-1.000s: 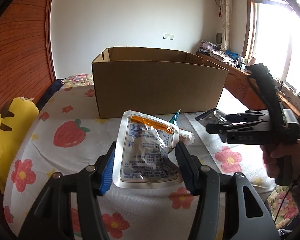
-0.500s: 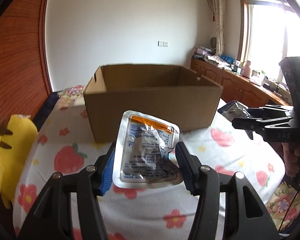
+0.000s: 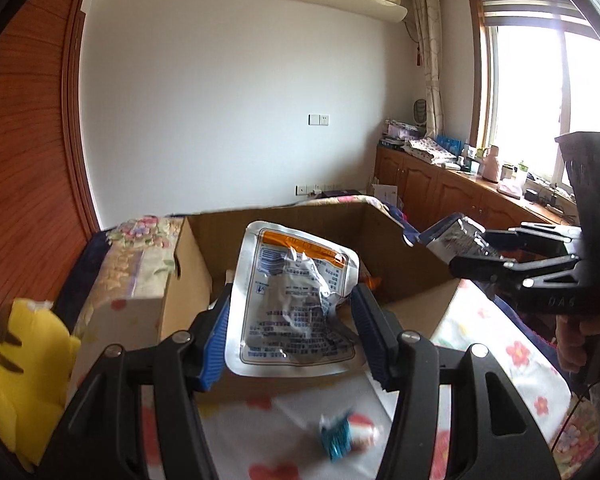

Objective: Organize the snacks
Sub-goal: 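Carry the silver packet with the right gripper while the left carries the pouch over the box, then open the right gripper inside the box while the left releases the pouch, then move both open grippers toward the teal wrapper beside the box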

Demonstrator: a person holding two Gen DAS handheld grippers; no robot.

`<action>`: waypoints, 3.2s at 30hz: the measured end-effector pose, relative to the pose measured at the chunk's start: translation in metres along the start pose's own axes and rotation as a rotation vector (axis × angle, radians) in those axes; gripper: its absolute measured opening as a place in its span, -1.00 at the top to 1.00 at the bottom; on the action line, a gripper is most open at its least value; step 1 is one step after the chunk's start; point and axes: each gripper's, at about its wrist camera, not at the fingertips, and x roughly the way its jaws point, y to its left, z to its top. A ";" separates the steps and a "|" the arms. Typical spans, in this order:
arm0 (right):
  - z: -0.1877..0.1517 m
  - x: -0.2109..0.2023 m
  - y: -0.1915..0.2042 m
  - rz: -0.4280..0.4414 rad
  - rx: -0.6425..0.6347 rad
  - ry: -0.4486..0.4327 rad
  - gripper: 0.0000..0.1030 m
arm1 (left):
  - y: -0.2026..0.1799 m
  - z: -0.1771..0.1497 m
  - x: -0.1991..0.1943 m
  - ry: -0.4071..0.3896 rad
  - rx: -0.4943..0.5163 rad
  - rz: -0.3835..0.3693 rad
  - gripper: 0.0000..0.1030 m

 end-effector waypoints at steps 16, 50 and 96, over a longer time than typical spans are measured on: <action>0.020 0.078 -0.013 0.046 -0.005 0.029 -0.12 | 0.014 0.019 0.077 0.037 0.003 -0.009 -0.09; 0.016 0.071 -0.019 0.028 0.035 0.029 -0.30 | 0.011 0.008 0.052 0.023 0.011 0.003 -0.37; -0.091 0.028 0.038 0.103 0.044 0.177 -0.30 | -0.032 -0.119 0.046 0.331 0.027 -0.065 -0.10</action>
